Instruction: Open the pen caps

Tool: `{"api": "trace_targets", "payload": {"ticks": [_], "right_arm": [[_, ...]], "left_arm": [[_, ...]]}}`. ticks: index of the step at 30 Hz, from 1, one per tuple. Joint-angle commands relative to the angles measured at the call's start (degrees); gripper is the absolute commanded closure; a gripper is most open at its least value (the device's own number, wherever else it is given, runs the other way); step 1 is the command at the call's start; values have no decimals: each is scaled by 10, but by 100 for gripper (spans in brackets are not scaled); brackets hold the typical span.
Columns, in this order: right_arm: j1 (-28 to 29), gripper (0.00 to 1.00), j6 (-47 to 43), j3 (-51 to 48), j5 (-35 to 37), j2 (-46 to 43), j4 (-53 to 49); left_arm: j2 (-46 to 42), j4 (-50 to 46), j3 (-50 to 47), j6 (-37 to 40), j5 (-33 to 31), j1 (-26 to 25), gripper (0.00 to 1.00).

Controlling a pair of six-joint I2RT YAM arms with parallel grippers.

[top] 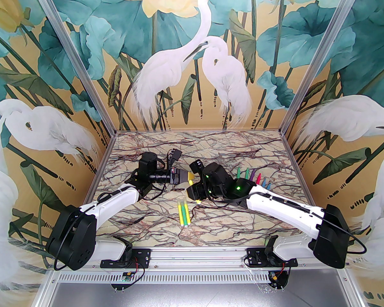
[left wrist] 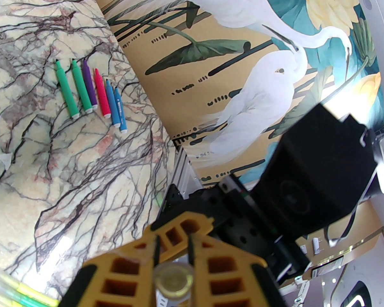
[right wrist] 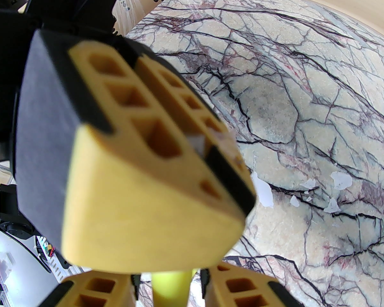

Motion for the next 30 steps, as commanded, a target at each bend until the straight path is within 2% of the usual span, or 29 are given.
{"api": "trace_targets", "payload": {"ticks": [1,9,17,30], "right_arm": [[-2,65,-6,-5,-3,4,11],[-2,75,-10,-5,-11,2,7],[-2,86,-13,-11,-11,-10,-2],[-2,92,-10,-50,-14,-35,-16]], "left_arm": [[9,28,11,-15,19,-3,90],[12,33,15,-19,16,-3,91],[9,7,28,-11,-10,0,97],[4,4,31,-34,-51,30,100]]}}
